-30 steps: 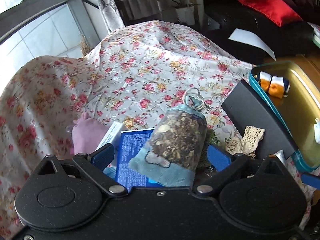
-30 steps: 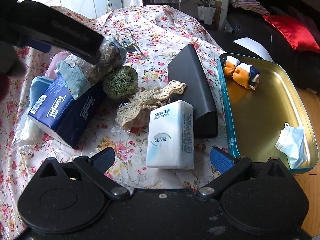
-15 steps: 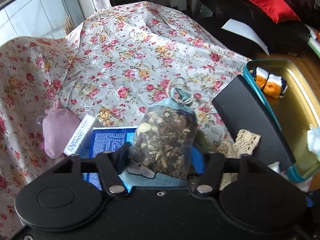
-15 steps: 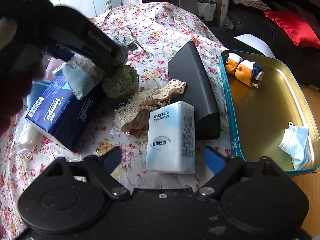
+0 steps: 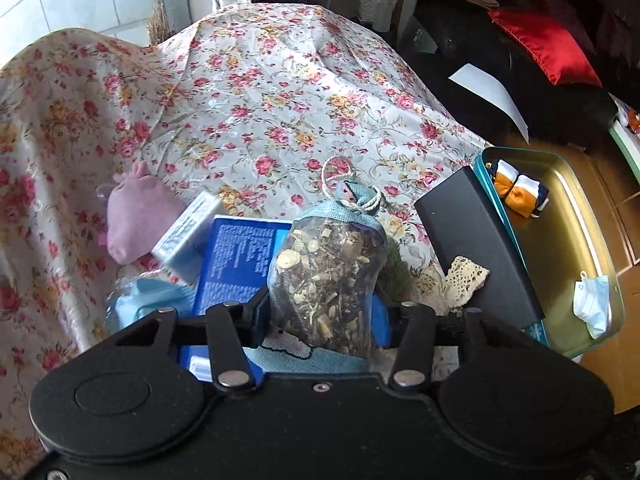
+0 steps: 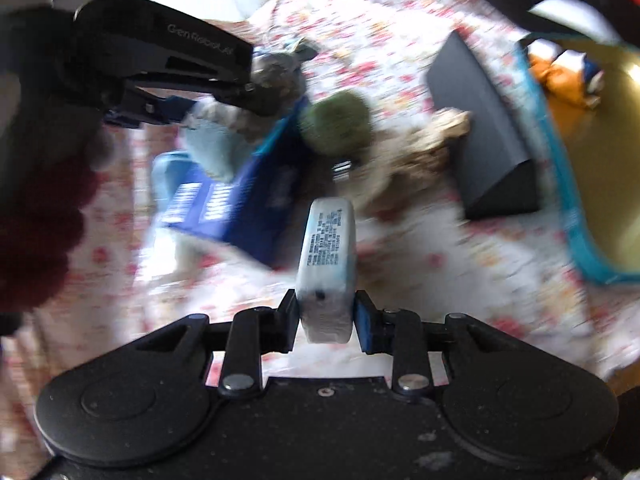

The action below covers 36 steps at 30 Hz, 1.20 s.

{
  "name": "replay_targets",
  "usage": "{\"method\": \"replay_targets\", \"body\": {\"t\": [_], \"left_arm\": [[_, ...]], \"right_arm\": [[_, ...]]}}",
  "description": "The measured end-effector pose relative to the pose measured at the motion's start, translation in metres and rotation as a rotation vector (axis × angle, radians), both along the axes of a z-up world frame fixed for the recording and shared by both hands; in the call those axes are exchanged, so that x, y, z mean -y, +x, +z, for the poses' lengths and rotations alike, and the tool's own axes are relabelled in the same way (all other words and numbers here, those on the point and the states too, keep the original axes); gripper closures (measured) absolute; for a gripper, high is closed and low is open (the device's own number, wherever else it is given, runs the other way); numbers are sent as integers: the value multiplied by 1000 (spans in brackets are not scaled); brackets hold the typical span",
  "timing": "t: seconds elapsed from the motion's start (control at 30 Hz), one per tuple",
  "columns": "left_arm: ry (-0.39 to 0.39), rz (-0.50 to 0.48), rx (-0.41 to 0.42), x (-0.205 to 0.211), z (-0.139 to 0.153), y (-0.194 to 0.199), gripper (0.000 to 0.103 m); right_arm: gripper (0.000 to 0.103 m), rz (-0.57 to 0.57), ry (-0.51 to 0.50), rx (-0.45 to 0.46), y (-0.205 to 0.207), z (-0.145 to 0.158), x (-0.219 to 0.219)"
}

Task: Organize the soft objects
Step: 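Carry the sachet with the left tool while the right tool carries the tissue pack to the tray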

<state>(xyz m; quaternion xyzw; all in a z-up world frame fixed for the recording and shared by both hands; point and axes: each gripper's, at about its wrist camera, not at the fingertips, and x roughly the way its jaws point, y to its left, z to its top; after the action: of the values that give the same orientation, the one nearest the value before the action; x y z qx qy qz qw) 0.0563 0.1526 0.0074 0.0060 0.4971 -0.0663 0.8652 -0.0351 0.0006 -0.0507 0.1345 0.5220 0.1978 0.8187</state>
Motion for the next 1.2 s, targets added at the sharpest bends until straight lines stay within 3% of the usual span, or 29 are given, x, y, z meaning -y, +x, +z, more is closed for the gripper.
{"method": "replay_targets", "body": {"t": [0.07, 0.13, 0.27, 0.33, 0.4, 0.53, 0.67, 0.8, 1.2], "left_arm": [[-8, 18, 4, -7, 5, -6, 55], [-14, 36, 8, -14, 9, -11, 55], [-14, 62, 21, -25, 16, -19, 55], [-11, 68, 24, -27, 16, -23, 55], [-12, 69, 24, -28, 16, -25, 55], [-12, 59, 22, -27, 16, -28, 55], [-12, 54, 26, -26, 18, -30, 55], [-18, 60, 29, -28, 20, -32, 55], [-20, 87, 29, -41, 19, -38, 55]], "right_arm": [[74, 24, 72, -40, -1, -2, -3], [74, 27, 80, -60, -1, -6, -4], [60, -69, -134, -4, -1, -13, -1], [47, -124, -198, 25, 0, -14, 7], [46, -163, -214, 34, 0, -12, 13], [26, -189, -207, 36, 0, -6, 15], [16, -170, -173, 18, 5, -5, 5], [14, -136, -151, -28, 11, -5, -14], [10, -89, -280, -43, 35, -21, -71]]}}
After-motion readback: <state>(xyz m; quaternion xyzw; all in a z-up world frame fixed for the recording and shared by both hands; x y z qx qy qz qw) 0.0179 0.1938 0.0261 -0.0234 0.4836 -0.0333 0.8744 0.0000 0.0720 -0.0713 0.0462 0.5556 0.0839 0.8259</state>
